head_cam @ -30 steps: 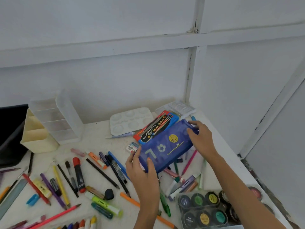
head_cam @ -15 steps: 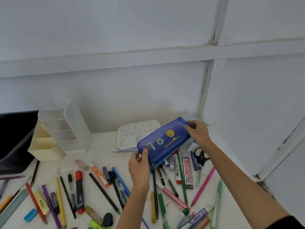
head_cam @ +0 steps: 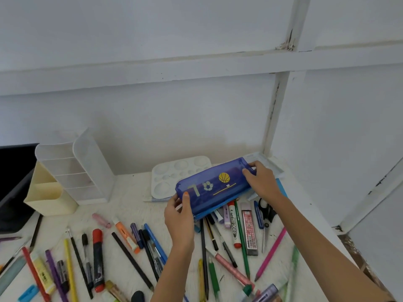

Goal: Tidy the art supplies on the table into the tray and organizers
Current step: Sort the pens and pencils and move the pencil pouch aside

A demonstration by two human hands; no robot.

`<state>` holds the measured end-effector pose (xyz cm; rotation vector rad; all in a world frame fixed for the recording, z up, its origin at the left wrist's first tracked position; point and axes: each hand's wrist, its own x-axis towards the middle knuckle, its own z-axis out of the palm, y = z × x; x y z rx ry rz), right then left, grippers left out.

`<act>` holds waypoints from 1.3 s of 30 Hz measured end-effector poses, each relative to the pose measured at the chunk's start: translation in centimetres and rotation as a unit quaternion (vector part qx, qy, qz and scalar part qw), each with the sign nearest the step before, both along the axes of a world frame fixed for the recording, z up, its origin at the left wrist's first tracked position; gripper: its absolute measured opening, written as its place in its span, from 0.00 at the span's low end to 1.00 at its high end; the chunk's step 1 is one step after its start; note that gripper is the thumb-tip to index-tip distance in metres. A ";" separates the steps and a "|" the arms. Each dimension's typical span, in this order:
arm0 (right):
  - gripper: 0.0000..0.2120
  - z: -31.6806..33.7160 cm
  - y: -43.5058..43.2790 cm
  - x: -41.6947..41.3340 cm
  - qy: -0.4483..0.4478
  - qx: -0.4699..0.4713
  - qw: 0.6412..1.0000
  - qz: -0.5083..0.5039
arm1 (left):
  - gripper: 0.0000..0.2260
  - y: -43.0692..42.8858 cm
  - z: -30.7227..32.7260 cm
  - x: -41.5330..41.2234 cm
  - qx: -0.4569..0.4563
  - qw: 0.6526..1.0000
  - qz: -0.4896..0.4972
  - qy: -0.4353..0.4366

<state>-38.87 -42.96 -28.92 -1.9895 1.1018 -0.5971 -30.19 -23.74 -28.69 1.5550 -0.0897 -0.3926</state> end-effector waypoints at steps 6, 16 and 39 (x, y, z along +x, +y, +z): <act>0.13 0.2 0.5 0.4 -0.006 0.005 1.000 0.010 | 0.13 0.3 0.6 2.0 -0.007 0.999 0.016 -0.031; 0.13 2.1 0.5 2.3 -0.096 0.054 0.994 -0.022 | 0.09 -1.8 3.0 7.1 0.001 0.997 -0.013 -0.073; 0.19 1.8 -0.1 1.2 -0.012 -0.006 1.000 -0.020 | 0.20 -4.6 -0.4 8.0 0.121 0.955 -0.071 -0.262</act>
